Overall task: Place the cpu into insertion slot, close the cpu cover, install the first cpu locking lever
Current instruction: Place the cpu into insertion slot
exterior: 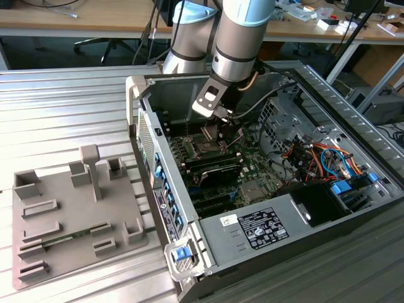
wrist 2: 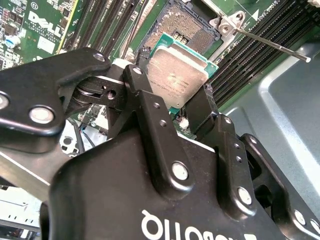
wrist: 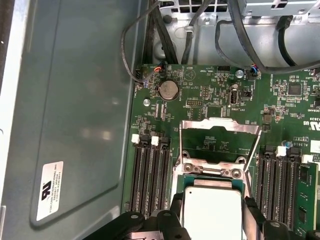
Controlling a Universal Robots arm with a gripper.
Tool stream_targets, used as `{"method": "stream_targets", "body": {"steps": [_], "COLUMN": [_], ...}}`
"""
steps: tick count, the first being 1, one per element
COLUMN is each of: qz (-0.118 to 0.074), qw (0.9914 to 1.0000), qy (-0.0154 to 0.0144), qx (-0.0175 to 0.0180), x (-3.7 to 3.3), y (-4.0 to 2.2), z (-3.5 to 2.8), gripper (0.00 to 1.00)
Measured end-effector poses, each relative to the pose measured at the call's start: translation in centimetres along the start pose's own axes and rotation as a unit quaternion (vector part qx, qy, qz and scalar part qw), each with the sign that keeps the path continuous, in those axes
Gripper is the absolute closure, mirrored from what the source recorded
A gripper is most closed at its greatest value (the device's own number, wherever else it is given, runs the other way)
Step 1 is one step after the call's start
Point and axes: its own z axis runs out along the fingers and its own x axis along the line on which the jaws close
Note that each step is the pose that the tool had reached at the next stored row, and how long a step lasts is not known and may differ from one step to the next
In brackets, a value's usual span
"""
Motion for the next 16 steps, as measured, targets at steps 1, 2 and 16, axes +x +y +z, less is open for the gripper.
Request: {"method": "stream_targets", "body": {"steps": [1,2,16], "qz": [0.0,0.0,0.0], "qw": [1.0,1.0,1.0], "qy": [0.0,0.0,0.0], "qx": [0.0,0.0,0.0], "x": [0.0,0.0,0.0], "y": [-0.01,-0.02,-0.08], "z": [0.02,0.05,0.44], "gripper": [0.45,0.45,0.45]}}
